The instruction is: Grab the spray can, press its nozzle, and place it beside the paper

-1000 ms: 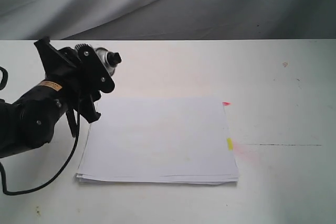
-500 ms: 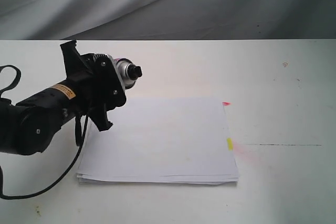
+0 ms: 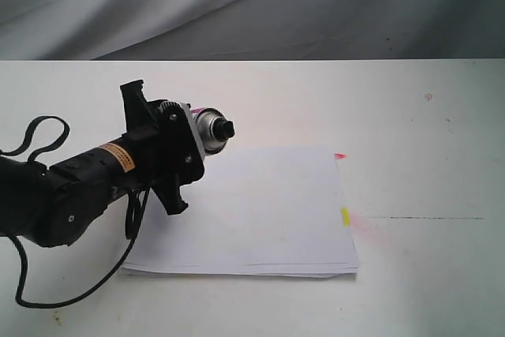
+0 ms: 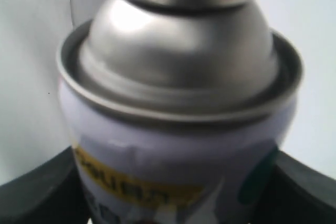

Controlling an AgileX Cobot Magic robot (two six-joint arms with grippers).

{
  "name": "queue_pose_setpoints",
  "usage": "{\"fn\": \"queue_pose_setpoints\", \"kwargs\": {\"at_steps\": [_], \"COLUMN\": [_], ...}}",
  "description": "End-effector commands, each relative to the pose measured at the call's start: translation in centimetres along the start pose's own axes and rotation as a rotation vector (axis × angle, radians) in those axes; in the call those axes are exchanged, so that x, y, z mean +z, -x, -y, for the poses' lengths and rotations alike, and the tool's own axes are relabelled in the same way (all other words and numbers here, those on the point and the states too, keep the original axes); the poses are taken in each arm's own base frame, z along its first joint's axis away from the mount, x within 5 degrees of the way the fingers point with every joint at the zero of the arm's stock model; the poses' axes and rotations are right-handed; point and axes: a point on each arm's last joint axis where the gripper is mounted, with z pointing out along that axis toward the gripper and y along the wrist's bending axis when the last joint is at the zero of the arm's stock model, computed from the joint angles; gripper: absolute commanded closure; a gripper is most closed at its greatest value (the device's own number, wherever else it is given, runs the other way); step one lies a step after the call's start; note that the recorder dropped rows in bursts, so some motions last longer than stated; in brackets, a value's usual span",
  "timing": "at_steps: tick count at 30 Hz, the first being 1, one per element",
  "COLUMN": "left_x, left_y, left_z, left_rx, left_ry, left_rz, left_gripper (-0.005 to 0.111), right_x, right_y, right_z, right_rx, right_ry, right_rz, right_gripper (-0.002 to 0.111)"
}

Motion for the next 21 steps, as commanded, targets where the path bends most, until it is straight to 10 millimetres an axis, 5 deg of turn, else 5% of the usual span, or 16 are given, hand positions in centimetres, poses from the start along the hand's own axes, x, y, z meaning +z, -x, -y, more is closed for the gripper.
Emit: {"fn": "queue_pose_setpoints", "kwargs": {"at_steps": [1, 7, 13, 21], "left_x": [0.4, 0.6, 0.2, 0.2], "left_y": [1.3, 1.2, -1.5, -1.7], "left_z": [-1.5, -1.8, -2.4, -2.3], "left_rx": [-0.004, -0.034, -0.095, -0.135], "left_ry": [0.076, 0.076, 0.149, 0.154], "left_rz": [0.065, 0.026, -0.263, -0.289], "left_gripper": [0.107, 0.107, 0.107, 0.107], "right_x": [0.0, 0.0, 0.0, 0.0], "right_y": [-0.1, -0.1, -0.1, -0.1], "right_z": [0.0, 0.0, 0.0, 0.0], "right_rx": [0.008, 0.008, 0.008, 0.008], "right_ry": [0.000, 0.000, 0.000, 0.000], "right_rz": [-0.001, -0.001, -0.001, -0.001], "right_gripper": [0.108, 0.108, 0.108, 0.108]}}
